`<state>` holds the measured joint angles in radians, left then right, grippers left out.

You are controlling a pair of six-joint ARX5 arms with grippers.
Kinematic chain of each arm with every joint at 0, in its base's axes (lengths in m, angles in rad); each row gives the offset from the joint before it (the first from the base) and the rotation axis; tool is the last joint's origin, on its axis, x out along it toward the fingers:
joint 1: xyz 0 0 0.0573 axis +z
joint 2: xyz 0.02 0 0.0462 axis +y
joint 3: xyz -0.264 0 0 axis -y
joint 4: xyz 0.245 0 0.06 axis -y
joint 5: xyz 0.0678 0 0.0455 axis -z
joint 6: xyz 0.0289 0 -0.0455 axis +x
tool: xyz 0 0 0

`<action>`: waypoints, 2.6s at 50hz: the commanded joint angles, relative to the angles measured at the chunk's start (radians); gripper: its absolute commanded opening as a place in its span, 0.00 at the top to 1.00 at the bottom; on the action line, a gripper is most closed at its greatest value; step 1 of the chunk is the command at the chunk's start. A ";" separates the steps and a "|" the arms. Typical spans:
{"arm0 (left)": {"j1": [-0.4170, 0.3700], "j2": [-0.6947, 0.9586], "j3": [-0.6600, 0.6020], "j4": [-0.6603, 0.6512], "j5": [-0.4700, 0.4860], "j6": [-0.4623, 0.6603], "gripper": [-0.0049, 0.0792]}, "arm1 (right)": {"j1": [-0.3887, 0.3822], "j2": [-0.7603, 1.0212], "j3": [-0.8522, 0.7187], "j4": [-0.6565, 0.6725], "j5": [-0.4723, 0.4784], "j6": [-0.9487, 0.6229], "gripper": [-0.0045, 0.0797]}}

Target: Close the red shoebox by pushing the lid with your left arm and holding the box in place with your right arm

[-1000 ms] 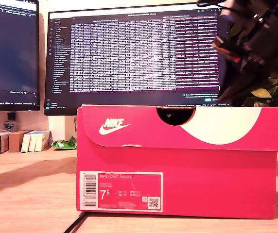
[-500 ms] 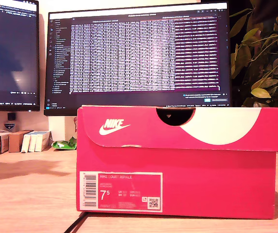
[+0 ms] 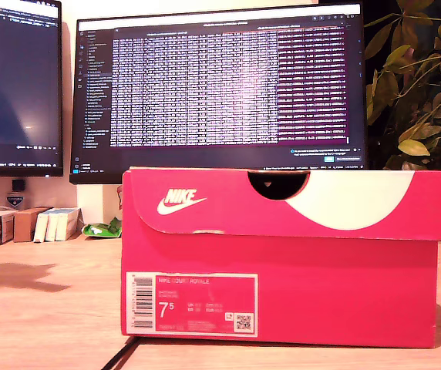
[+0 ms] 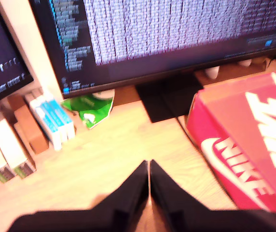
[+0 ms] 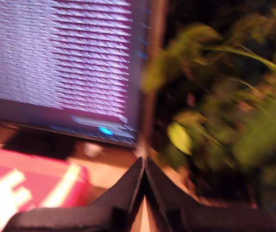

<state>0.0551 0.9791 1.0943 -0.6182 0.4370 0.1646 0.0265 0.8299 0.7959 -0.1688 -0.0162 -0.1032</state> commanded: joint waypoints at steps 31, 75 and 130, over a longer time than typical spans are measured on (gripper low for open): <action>0.004 -0.164 -0.295 0.256 0.026 -0.034 0.96 | -0.073 -0.322 -0.293 0.060 -0.046 0.005 0.96; -0.040 -0.242 -0.423 0.581 -0.139 -0.113 0.96 | -0.038 -0.358 -0.534 0.349 -0.024 0.081 0.96; -0.071 -0.689 -0.828 0.608 -0.200 -0.190 0.96 | -0.029 -0.779 -0.682 0.199 0.012 0.074 0.96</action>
<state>-0.0128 0.3088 0.3099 -0.0051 0.2474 -0.0204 -0.0105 0.0734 0.1295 0.0334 -0.0078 -0.0368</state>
